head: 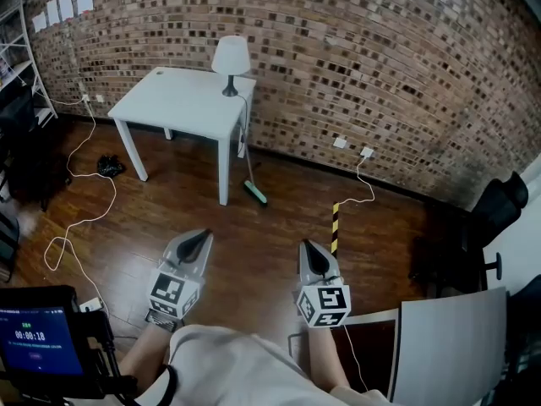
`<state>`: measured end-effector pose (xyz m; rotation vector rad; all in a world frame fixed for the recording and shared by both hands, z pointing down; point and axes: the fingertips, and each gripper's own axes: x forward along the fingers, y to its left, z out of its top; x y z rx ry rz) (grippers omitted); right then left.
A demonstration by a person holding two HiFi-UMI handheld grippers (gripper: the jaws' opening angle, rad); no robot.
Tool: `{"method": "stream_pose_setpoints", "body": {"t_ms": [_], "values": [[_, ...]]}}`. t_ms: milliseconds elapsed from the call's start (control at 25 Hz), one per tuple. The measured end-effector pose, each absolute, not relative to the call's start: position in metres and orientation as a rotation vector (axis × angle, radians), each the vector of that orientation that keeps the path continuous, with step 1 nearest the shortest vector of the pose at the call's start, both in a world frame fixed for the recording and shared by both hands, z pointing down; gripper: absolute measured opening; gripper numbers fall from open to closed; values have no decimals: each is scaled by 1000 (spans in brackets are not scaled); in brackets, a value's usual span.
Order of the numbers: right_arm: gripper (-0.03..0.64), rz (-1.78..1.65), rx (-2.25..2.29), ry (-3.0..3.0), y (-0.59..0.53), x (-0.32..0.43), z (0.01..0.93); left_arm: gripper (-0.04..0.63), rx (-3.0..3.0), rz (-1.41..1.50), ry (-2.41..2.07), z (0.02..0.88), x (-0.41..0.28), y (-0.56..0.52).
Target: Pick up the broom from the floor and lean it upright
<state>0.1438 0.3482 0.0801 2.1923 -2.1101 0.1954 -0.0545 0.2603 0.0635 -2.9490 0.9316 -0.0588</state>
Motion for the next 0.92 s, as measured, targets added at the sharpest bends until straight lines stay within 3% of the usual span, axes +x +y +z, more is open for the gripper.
{"method": "stream_pose_setpoints", "body": {"t_ms": [920], "values": [[11, 193, 2171, -2125, 367, 136, 86, -2, -2964, -78, 962, 73, -61, 281]]}}
